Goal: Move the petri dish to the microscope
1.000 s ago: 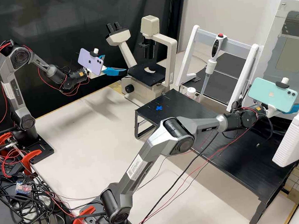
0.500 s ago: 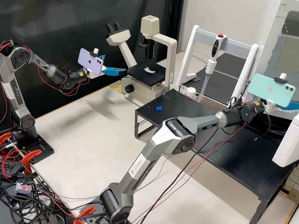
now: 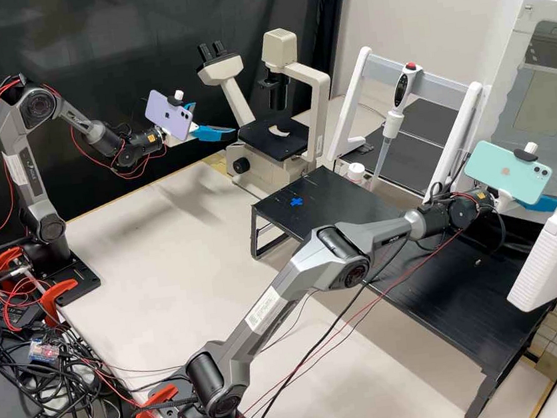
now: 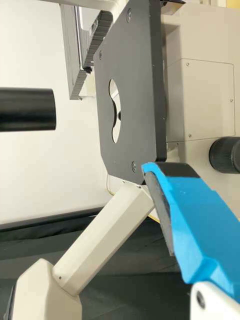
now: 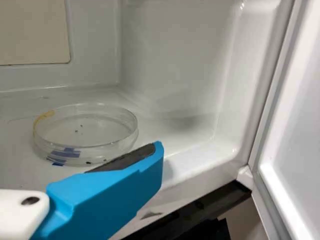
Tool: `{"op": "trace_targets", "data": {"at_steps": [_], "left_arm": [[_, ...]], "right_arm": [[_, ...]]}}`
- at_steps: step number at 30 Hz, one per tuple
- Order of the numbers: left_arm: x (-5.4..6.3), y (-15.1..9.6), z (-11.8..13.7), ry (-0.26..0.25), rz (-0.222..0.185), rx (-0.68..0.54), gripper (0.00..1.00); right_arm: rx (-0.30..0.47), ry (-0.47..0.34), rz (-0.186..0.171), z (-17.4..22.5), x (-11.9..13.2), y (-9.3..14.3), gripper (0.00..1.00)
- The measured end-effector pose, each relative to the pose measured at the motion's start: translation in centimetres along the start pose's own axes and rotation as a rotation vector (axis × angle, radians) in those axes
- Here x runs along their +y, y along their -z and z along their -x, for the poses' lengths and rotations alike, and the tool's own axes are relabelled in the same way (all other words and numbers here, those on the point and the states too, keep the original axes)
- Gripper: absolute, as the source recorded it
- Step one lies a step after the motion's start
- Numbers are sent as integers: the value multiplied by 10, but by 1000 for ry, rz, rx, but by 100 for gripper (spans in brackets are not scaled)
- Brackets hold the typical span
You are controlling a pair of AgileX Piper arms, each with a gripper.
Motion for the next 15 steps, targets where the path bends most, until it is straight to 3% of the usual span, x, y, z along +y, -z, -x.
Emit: {"op": "trace_targets", "data": {"at_steps": [15], "left_arm": [[0, 0, 0, 0, 0, 0, 100]], "right_arm": [[-45, 15, -15, -14, 3, -1, 100]]}}
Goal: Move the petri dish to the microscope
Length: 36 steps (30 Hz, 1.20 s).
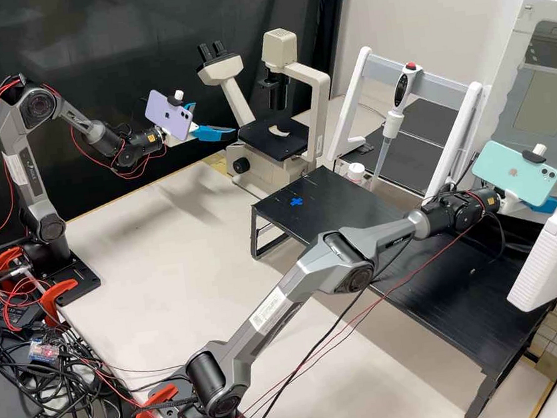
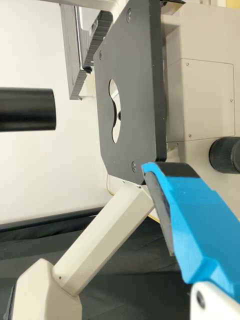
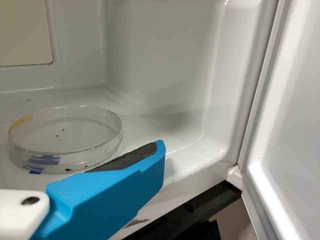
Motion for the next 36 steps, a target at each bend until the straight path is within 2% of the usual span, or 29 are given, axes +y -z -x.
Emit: {"op": "trace_targets", "data": {"at_steps": [3, 11, 12, 36], "left_arm": [[0, 0, 0, 0, 0, 0, 100], [0, 0, 0, 0, 0, 0, 100], [0, 0, 0, 0, 0, 0, 100], [0, 0, 0, 0, 0, 0, 100]], "right_arm": [[1, 36, 14, -3, 0, 2, 100], [6, 89, 7, -9, -8, -3, 100], [6, 88, 9, -9, -8, -3, 0], [8, 89, 1, -9, -8, -3, 0]]}}
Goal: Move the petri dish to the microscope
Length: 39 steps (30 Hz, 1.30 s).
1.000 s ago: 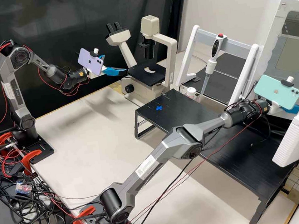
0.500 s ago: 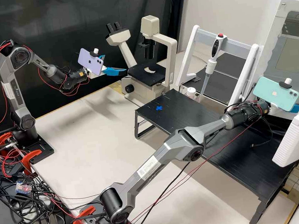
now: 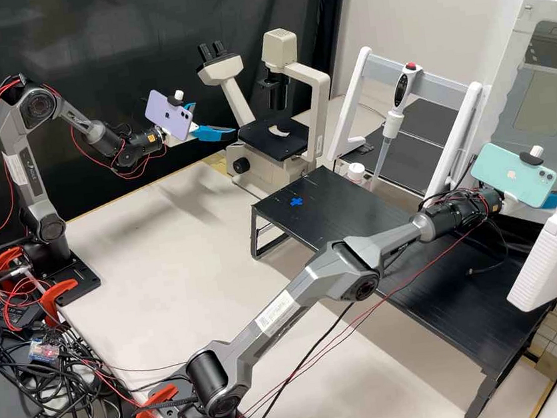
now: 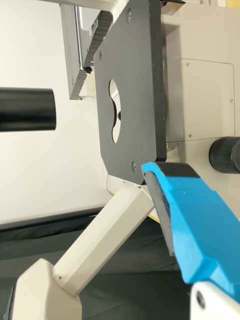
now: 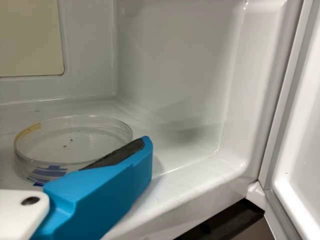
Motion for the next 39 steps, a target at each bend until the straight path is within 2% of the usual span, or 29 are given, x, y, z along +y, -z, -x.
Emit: {"op": "trace_targets", "data": {"at_steps": [16, 38, 39], "left_arm": [[0, 0, 0, 0, 0, 0, 100], [0, 0, 0, 0, 0, 0, 100], [0, 0, 0, 0, 0, 0, 100]], "right_arm": [[2, 1, 8, 0, 0, 0, 0], [-10, -5, -6, 1, -1, -8, 0], [-10, -8, 1, 2, -1, -8, 0]]}}
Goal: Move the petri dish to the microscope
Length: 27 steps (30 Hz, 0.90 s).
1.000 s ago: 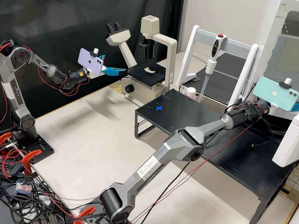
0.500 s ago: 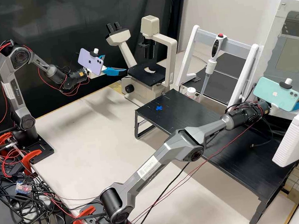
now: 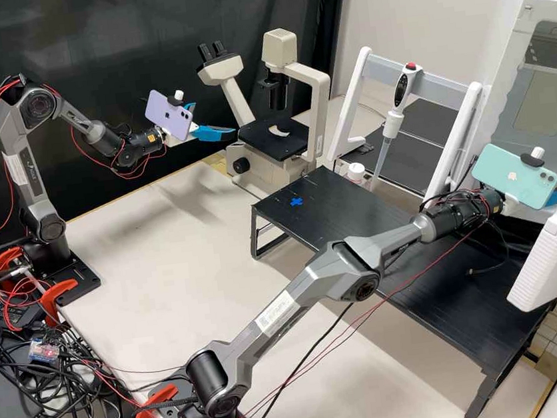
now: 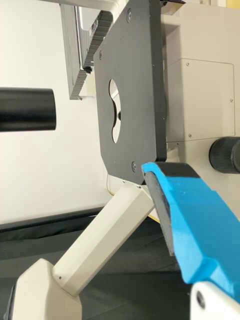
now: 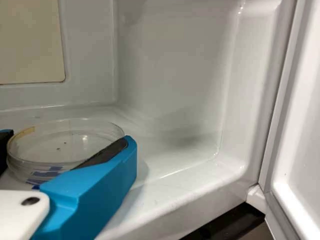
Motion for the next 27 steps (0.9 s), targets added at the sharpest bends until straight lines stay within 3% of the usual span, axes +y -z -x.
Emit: {"op": "trace_targets", "data": {"at_steps": [12, 19, 27], "left_arm": [[0, 0, 0, 0, 0, 0, 100], [0, 0, 0, 0, 0, 0, 100], [0, 0, 0, 0, 0, 0, 100]], "right_arm": [[-14, -13, -5, 27, 12, -4, 0], [-49, -21, 17, 69, 33, -3, 0], [-64, -13, 4, 113, 49, -10, 0]]}}
